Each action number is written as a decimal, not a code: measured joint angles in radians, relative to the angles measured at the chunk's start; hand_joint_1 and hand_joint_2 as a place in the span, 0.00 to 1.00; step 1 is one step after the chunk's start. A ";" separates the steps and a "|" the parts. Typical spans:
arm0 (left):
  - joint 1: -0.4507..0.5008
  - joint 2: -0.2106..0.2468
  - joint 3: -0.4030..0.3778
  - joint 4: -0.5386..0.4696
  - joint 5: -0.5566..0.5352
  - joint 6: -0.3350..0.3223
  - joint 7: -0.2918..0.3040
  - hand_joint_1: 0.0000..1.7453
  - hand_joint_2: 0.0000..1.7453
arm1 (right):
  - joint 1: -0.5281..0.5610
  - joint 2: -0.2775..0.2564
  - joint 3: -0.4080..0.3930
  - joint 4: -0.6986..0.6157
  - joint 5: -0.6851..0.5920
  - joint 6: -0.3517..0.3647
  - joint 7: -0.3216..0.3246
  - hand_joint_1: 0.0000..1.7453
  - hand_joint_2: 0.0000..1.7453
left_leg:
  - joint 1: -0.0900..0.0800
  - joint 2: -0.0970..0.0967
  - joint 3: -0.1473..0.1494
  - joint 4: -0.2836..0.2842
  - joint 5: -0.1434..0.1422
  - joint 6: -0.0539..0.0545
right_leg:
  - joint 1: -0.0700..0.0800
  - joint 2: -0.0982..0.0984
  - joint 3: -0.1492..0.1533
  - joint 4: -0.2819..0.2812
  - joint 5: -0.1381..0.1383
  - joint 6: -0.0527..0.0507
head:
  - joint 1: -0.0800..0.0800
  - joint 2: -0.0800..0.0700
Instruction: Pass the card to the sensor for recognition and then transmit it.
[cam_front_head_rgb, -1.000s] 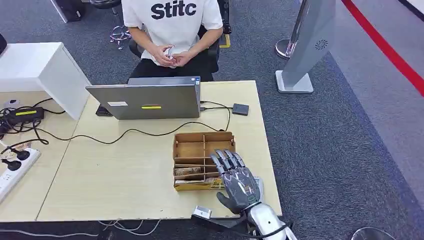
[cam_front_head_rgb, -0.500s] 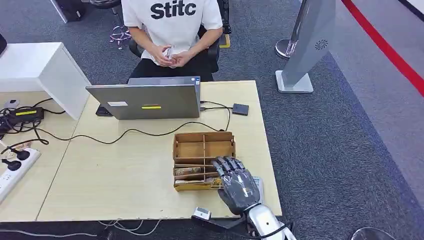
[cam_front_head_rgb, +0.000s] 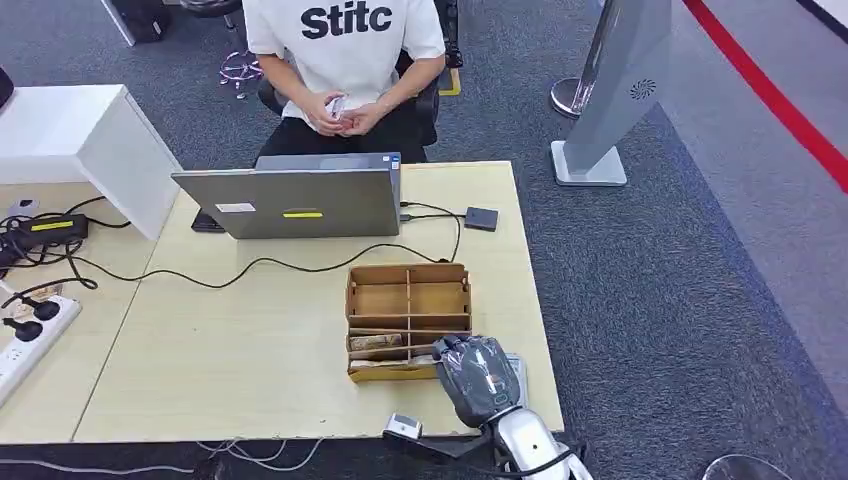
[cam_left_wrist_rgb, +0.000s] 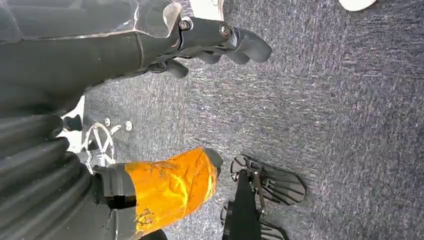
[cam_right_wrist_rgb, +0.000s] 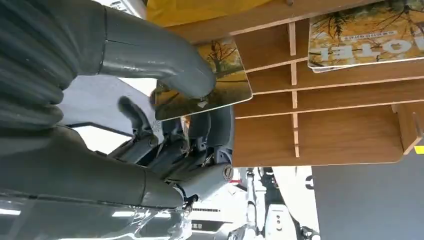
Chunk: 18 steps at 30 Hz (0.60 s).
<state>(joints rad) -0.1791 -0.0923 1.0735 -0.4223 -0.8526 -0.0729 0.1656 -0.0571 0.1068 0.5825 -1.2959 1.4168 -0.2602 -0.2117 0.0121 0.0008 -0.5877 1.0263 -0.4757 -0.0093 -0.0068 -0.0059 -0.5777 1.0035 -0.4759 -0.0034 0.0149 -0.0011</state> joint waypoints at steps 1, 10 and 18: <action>0.000 0.000 0.000 0.000 0.000 0.000 0.000 0.00 1.00 | -0.002 0.000 0.000 0.000 0.000 0.000 0.000 1.00 1.00 | 0.000 0.000 0.000 0.000 0.000 0.000 | 0.000 0.000 0.000 0.000 0.000 0.000 | 0.000 0.000; 0.000 0.000 0.000 0.000 0.003 0.000 0.001 0.00 1.00 | -0.009 0.000 0.000 0.000 0.035 -0.005 0.010 1.00 1.00 | 0.000 0.000 0.000 0.000 0.000 0.000 | 0.000 0.000 0.000 0.000 0.000 0.000 | 0.000 0.000; 0.000 0.000 0.000 0.000 0.003 0.000 0.001 0.00 1.00 | -0.011 0.000 0.000 0.000 0.035 -0.005 0.010 1.00 1.00 | 0.000 0.000 0.000 0.000 0.000 0.000 | 0.000 0.000 0.000 0.000 0.000 0.000 | 0.000 0.000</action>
<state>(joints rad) -0.1789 -0.0919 1.0735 -0.4227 -0.8492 -0.0729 0.1667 -0.0678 0.1068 0.5825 -1.2959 1.4523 -0.2651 -0.2014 0.0121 0.0008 -0.5877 1.0263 -0.4757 -0.0093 -0.0068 -0.0060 -0.5777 1.0035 -0.4759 -0.0034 0.0149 -0.0011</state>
